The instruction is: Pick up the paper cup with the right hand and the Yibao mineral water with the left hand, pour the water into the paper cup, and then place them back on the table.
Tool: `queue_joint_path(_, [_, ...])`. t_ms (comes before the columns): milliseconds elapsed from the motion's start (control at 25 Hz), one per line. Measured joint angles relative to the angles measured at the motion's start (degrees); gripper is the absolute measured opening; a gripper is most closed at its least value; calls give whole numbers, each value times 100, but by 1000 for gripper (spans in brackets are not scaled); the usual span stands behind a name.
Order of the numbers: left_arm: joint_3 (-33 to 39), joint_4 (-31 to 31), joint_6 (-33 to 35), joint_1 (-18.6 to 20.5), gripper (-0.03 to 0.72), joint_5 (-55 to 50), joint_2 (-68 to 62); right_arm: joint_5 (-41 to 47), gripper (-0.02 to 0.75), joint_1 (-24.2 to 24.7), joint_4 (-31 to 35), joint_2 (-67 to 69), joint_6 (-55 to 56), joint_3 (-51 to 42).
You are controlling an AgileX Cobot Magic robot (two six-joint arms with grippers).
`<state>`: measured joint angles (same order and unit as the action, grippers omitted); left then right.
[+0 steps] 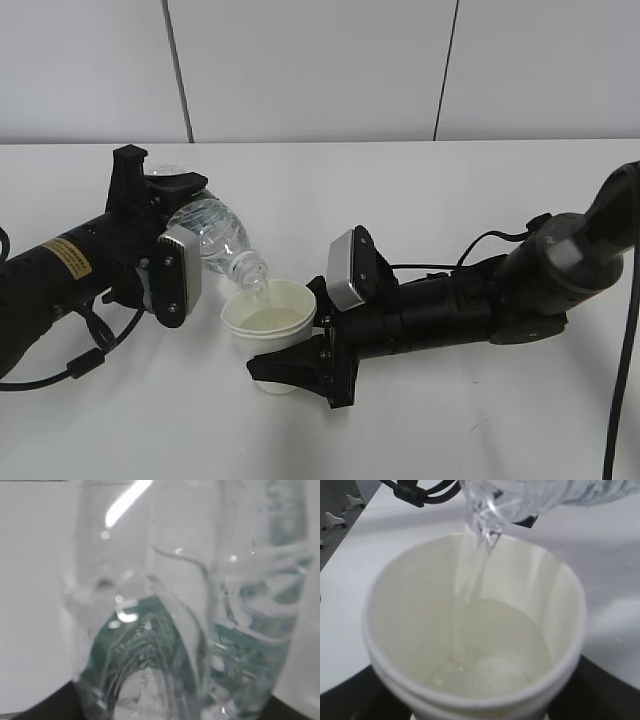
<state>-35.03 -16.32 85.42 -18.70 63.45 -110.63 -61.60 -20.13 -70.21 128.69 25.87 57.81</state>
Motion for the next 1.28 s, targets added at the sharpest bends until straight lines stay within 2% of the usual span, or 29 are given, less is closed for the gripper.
queue_joint_path(840, [0,48,-25,0,340,36,0,-121,531,0,0,0,-39,0])
queue_joint_path(1120, [0,172,-692,0,335,36,0,-145,531,0,149,0,-98,0])
queue_joint_path(1280, [0,187,-1467,0,335,36,0,-145,531,0,379,0,-148,0])
